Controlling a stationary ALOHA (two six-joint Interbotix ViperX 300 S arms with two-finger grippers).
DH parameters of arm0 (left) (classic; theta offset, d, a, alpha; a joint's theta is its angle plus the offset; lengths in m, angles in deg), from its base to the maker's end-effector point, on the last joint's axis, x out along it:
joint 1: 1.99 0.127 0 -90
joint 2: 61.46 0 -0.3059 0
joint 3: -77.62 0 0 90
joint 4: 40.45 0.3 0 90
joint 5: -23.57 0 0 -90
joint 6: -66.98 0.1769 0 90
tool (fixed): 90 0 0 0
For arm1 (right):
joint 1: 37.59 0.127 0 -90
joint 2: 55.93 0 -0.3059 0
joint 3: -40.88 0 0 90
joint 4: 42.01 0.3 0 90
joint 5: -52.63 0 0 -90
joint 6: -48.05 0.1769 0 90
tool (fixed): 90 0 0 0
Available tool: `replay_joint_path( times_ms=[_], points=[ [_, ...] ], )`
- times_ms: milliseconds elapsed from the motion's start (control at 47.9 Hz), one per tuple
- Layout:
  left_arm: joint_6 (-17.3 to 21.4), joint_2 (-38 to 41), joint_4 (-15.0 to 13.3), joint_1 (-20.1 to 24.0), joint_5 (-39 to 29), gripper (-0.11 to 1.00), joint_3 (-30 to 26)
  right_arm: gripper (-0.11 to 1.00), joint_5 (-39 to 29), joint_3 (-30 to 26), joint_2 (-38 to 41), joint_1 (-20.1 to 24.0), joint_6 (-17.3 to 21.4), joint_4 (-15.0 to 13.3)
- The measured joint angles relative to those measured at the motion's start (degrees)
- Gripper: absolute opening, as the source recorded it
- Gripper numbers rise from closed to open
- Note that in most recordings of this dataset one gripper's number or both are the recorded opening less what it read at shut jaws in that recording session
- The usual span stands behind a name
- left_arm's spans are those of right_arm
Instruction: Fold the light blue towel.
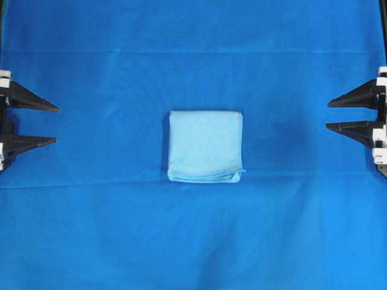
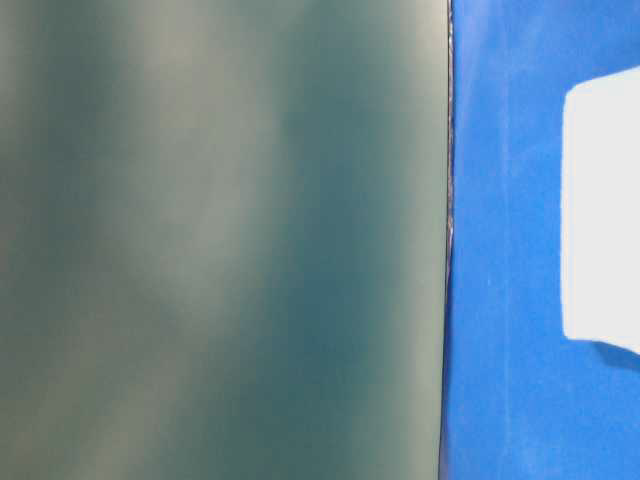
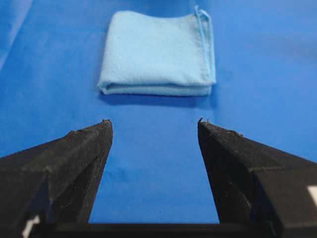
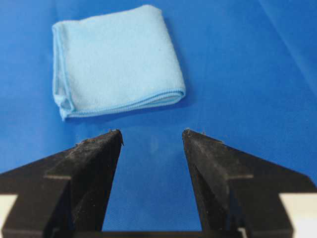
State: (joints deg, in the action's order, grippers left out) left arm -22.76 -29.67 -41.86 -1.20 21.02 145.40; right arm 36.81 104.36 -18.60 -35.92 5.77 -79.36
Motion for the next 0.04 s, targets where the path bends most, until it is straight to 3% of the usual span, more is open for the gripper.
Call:
replay_joint_path(
  times_ms=[42],
  points=[
    [0.0,-0.09,0.0,0.0,0.0,0.67,0.0,0.58,0.0,0.0,-0.09,0.0,0.0,0.0]
  ],
)
